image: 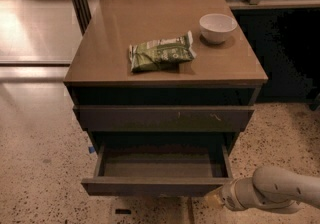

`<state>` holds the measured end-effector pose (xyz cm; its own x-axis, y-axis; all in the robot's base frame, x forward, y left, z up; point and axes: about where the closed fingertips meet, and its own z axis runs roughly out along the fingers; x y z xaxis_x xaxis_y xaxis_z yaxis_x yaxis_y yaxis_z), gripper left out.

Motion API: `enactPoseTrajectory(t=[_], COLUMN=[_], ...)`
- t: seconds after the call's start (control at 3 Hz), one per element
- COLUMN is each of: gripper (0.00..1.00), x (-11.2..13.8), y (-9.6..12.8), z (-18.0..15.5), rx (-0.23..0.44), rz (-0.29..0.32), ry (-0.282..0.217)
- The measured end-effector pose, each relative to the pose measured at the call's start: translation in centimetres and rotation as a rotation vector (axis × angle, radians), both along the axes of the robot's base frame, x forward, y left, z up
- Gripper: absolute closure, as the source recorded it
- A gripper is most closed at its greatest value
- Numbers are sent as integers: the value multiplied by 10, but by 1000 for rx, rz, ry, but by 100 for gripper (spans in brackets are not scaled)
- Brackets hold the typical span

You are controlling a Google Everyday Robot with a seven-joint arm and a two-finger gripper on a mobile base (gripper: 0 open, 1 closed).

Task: Close middle drawer

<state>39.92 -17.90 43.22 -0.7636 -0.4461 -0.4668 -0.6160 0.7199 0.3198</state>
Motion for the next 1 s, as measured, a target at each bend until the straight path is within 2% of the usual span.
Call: enactPoseTrajectory(t=[0.33,0.67,1.0], gripper=[100,100,100], x=[19,34,41], y=[-8,-10,-8], z=[-3,-2,-9], rx=[-33,-41,-36], rz=[-4,-22,-48], ry=[-13,-36,-35])
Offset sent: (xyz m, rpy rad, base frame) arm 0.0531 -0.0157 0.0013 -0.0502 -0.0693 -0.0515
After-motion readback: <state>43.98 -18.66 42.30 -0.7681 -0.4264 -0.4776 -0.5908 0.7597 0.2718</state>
